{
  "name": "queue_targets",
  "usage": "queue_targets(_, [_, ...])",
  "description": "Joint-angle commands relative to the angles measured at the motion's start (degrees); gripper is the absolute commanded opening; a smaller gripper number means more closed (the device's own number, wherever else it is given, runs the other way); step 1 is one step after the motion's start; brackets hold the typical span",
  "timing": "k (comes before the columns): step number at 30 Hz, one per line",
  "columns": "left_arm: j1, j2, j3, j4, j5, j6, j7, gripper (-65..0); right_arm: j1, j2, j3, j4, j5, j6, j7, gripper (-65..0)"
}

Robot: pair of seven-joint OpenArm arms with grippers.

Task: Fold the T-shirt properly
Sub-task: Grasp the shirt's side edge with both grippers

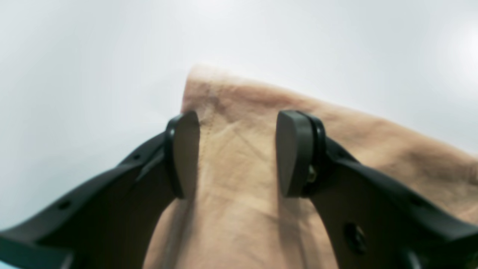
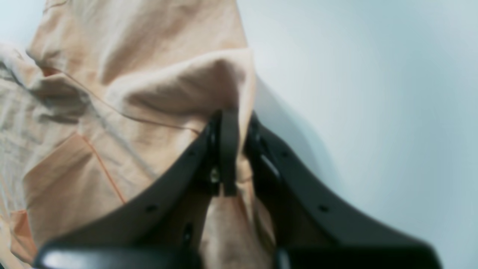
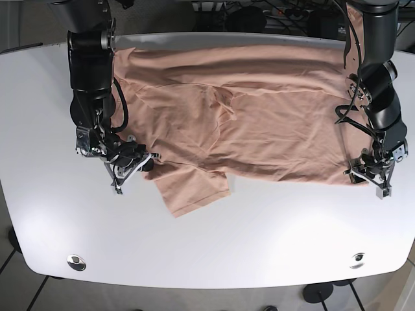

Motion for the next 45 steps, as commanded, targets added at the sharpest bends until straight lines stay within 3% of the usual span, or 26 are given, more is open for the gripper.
queue_targets(1, [-1.4,-1.5,0.0,0.6,-0.4,-0.1,-0.1,-33.8,1.3,-0.4,0.2,0.7,0.2,0.11,0.2,-62.5])
queue_targets(6, [-1.3,-5.2,0.0,0.4,-0.4,-0.2,-0.1,-33.8,1.3,-1.1,0.2,0.7,-0.2,0.11,0.2,-62.5])
queue_targets(12, [1.2,-5.9,1.1,0.1,-0.6,-1.1,-0.1,-33.5,0.9,-1.2,0.2,0.7,0.2,0.11,0.2,-62.5])
queue_targets(15, [1.4,-5.1,1.9,0.0,-0.7,-4.1,-0.1,-23.9,0.8,-1.2,0.2,0.8,0.1,0.11,0.2,-62.5])
queue_targets(17, [1.4,-3.5,2.0,0.0,-0.7,-3.5,0.0,-16.8,0.7,-1.2,0.2,0.8,0.2,0.11,0.2,-62.5])
queue_targets(25, [1.1,-0.4,1.9,0.5,-0.7,-3.8,0.2,-17.2,0.7,-1.2,0.2,0.9,0.2,0.11,0.2,-62.5])
queue_targets(28, [1.0,-0.3,1.5,0.5,-1.0,-7.9,0.2,-17.4,0.6,-1.2,0.2,0.9,0.2,0.11,0.2,-62.5])
queue_targets(30, [1.0,-0.6,0.0,0.6,-4.2,-9.3,0.2,-17.4,0.6,-1.2,0.2,0.9,0.2,0.11,0.2,-62.5])
queue_targets(34, [1.2,-1.6,0.0,0.6,-8.0,-9.4,2.2,-17.4,0.6,-1.2,0.2,0.9,0.2,0.2,0.2,-62.5])
queue_targets(45, [1.0,-0.1,1.5,0.3,-7.9,-8.9,2.4,-18.7,0.6,-1.2,0.3,0.9,0.2,0.46,1.0,-62.6])
